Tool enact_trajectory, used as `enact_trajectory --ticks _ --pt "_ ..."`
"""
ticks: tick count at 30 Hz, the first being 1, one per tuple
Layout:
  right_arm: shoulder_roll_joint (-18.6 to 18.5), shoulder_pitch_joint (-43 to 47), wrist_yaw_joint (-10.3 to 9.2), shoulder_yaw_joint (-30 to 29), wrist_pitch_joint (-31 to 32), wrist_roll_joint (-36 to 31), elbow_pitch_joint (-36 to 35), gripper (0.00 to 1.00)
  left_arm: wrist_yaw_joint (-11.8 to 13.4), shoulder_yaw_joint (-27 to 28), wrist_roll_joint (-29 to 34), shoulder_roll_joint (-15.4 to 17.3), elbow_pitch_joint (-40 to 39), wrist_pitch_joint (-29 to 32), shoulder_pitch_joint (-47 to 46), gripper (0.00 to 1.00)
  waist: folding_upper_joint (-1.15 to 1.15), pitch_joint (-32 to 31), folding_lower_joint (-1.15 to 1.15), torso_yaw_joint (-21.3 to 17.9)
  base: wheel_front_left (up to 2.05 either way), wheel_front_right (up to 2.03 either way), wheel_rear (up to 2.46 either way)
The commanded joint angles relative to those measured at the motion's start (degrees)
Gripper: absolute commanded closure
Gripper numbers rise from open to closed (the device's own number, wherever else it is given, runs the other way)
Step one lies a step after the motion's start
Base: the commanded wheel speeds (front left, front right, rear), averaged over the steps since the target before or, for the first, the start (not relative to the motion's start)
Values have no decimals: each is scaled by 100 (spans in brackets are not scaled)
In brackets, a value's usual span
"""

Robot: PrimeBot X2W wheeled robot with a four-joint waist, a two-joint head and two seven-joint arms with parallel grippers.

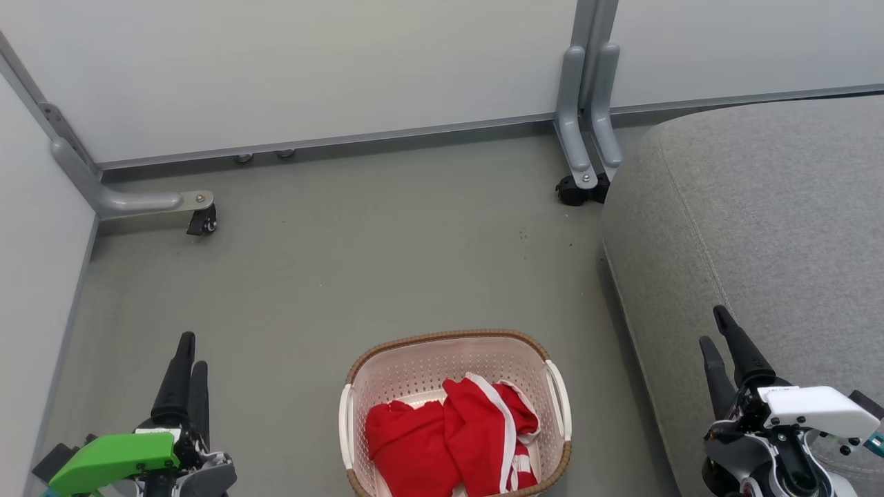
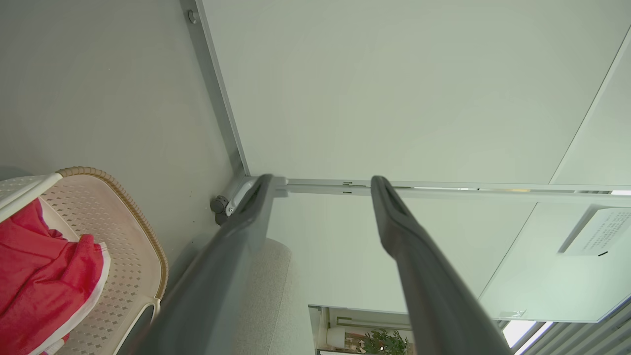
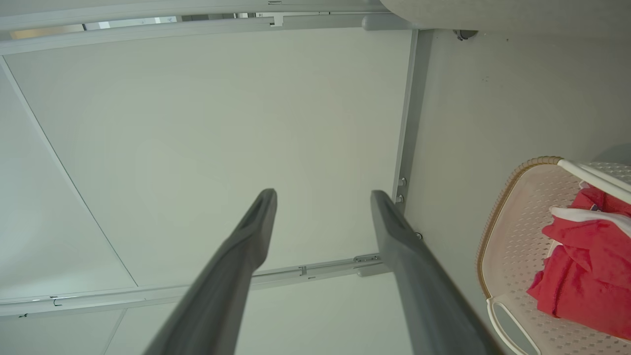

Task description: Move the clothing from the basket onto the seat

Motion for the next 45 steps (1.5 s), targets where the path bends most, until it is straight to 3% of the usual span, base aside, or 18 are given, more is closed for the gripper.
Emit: enact_trajectory --ticks 1,10,18,32,45 --pt "-29 -73 1 13 -76 -102 -168 0 -4 -23 83 24 -148 -75 -72 0 0 -3 0 -1 0 0 0" --pt "-35 13 2 -59 -322 -520 -348 0 -7 -48 312 29 -217 -320 10 0 0 -18 0 -10 0 0 0" --pt "-40 10 2 -198 -523 -1399 -480 0 -10 124 713 33 -313 -519 18 0 0 -22 0 -20 0 0 0" --pt "-55 -116 3 -28 -837 -3671 -1027 0 36 287 1543 41 -593 -832 6 0 0 -15 0 -36 0 0 0" --pt "-165 -171 3 147 -1092 -5372 -1415 0 351 183 2616 46 -1131 -1081 88 0 0 -25 0 -18 0 0 0"
